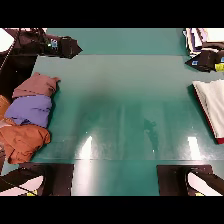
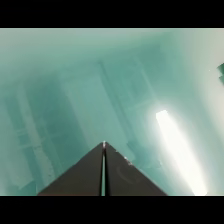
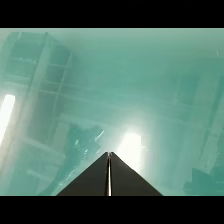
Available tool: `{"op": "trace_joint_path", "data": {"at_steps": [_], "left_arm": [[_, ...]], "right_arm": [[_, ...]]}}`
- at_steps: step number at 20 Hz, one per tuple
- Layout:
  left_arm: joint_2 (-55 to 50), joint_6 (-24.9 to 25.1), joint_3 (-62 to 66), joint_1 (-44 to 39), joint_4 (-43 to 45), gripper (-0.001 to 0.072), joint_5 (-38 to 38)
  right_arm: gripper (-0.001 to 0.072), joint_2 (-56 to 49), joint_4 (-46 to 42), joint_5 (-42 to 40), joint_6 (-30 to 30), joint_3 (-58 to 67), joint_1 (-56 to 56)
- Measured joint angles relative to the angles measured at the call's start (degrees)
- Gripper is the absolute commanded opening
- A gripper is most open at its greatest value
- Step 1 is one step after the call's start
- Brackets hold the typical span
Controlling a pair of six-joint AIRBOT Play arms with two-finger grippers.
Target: Fold the shirts.
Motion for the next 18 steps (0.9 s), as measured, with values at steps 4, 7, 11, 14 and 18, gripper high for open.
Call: {"op": "trace_joint_path", "data": {"at_steps": [4,7,11,14,18], "left_arm": [[0.0,0.0,0.0,0.0,0.0,0.0022,0.0],[0.0,0.0,0.0,0.0,0.0,0.0022,0.0],[0.0,0.0,0.0,0.0,0.0,0.0022,0.0],[0.0,0.0,0.0,0.0,-0.2,0.0023,0.3],[-0.1,1.0,0.0,0.0,6.5,0.0105,3.2]], "right_arm": [[0.0016,0.0,0.1,0.2,0.0,0.0,0.0],[0.0016,0.0,0.1,0.2,0.0,0.0,0.0],[0.0016,0.0,0.1,0.2,0.0,0.0,0.0],[0.0016,0.0,0.1,0.2,0.0,0.0,0.0],[0.0015,0.0,0.1,0.2,0.0,0.0,0.0]]}}
